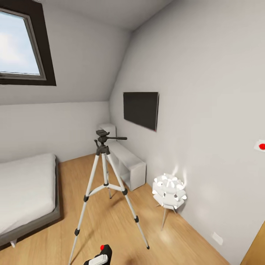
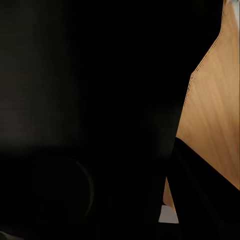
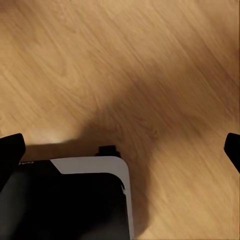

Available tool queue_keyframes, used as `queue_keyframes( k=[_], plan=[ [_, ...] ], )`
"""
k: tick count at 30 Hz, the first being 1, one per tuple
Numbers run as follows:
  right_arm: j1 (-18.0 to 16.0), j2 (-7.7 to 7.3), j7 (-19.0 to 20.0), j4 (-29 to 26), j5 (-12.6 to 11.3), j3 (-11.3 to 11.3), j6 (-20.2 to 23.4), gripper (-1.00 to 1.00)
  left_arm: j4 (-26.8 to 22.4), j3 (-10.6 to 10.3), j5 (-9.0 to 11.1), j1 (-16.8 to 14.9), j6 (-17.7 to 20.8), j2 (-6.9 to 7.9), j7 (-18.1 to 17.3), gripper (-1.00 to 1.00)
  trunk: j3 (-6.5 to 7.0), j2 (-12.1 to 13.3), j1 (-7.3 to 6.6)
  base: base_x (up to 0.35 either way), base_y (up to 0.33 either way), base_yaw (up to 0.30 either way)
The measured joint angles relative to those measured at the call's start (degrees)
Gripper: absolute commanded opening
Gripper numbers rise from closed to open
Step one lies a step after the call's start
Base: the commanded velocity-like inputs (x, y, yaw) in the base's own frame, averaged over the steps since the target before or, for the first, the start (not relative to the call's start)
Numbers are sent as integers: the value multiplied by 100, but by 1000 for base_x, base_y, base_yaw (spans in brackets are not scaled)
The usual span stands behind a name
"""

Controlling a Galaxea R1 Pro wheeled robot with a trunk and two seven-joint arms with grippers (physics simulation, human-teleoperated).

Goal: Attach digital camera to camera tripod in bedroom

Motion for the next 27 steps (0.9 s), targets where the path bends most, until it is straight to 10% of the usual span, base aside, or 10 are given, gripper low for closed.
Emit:
queue_keyframes(
  k=[27],
  plan=[
    [0, -20, 0, 0, 6, -1, -5, 100, 0, 5, 0, 0, -5, 22, -7, -100, 0, 0, 0, 0, 0, 278]
  ],
)
